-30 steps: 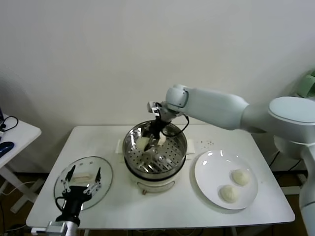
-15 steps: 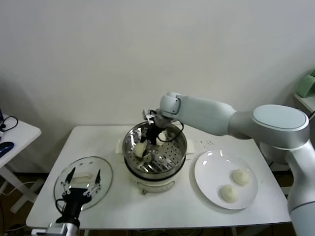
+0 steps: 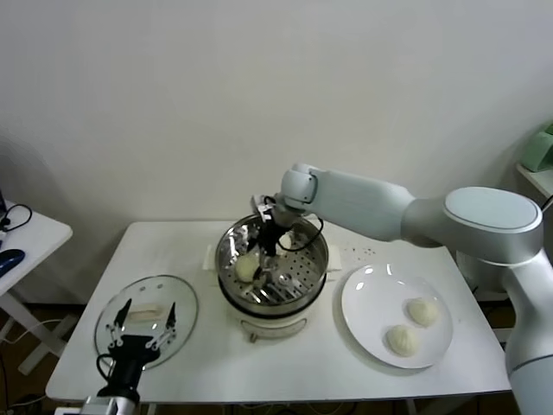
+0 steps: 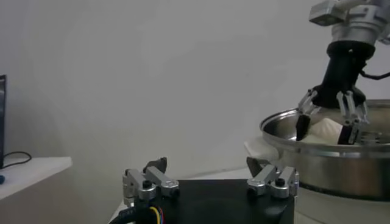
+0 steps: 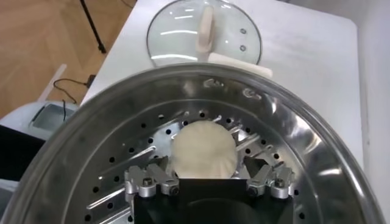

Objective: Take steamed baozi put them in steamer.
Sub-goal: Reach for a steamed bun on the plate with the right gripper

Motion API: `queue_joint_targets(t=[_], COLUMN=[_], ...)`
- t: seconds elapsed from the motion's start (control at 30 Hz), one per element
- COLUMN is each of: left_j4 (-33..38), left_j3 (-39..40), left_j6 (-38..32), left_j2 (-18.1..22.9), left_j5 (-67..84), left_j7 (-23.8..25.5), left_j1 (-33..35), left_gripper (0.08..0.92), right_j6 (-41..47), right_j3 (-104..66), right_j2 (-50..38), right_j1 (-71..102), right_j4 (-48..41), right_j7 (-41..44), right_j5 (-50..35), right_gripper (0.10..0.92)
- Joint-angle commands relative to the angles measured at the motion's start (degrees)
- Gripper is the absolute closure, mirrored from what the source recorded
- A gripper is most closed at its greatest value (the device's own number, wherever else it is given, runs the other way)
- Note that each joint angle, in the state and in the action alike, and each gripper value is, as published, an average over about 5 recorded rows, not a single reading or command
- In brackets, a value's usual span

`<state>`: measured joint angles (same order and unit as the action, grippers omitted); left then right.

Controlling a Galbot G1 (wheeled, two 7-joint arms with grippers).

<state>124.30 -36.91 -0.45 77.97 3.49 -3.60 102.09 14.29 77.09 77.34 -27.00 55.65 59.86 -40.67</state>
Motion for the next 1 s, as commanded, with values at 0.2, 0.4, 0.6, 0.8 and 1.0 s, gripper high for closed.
queue_joint_targets(t=[0.2,0.4,0.6,0.8,1.0], left_j4=[-1.99,-3.07,-2.19,-2.15,-1.69], left_j3=[1.27,1.62,0.9,0.99,1.24], left_j6=[-1.6,-2.46,-1.63,-1.49,-1.7], left_j2=[-1.42,-2.76,-5.32,-4.55,-2.89], left_j5=[0.36,1.56,3.12,2.7,0.79], left_j7=[-0.43,-0.04,1.08,1.04,0.65], left_j1=[-0.48,-1.85,-4.11,-4.06,-1.88], left_gripper=[0.177,0.177,0.177,0.177,0.177], right_j6=[-2.32,-3.85,-5.36,-5.62,-7.45], right_j3=[2.34,2.11,-2.43,-10.25,-28.14], right_j2=[-19.79,-34.79,-48.85,-56.53,-57.0], right_j1=[-18.73,-21.28,-13.87,-0.34,21.8], right_j4=[16.64,24.99,31.39,33.16,29.43], right_j7=[9.95,13.75,15.08,14.17,13.19], right_j5=[0.13,4.0,12.13,22.26,33.5], right_gripper=[0.203,0.203,0.203,0.203,0.203])
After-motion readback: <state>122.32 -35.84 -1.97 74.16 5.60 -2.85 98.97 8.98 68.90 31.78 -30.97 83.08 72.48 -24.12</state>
